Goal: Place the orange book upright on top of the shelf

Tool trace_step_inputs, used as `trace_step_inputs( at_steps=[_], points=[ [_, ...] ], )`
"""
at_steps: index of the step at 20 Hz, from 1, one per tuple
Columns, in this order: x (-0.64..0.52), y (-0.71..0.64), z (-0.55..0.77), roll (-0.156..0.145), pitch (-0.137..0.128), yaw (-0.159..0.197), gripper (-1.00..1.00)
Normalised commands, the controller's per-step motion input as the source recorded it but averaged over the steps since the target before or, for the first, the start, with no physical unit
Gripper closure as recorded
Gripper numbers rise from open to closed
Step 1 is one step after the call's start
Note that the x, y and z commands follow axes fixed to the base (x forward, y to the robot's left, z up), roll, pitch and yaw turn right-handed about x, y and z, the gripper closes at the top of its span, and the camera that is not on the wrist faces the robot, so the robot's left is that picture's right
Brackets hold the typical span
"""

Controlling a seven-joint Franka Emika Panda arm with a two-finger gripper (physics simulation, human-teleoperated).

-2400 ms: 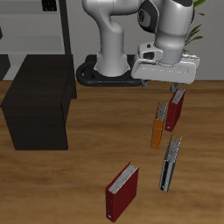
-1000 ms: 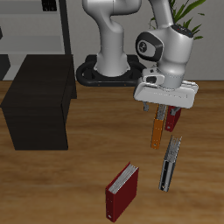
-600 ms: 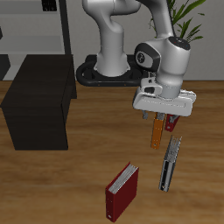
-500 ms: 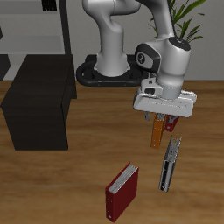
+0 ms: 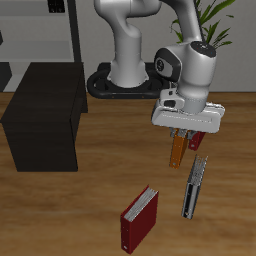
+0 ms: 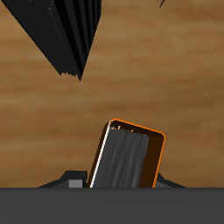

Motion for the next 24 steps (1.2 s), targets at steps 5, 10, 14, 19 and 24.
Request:
trace_step_inputs(
  at_steps=[5, 10, 14, 19, 24],
  points=[
    [-0.03, -0.07, 0.37, 0.035, -0.019, 0.025, 1.0],
    [-0.13, -0.14, 0.66, 0.046, -0.048, 0.045, 1.0],
    [-0.13, -0.2, 0.63, 0.105, 0.014, 0.074, 1.0],
    [-0.12, -0.34, 0.45, 0.019, -0.032, 0.089, 1.0],
    [-0.07, -0.6, 0.43, 0.008, 0.029, -0.019, 1.0]
  ],
)
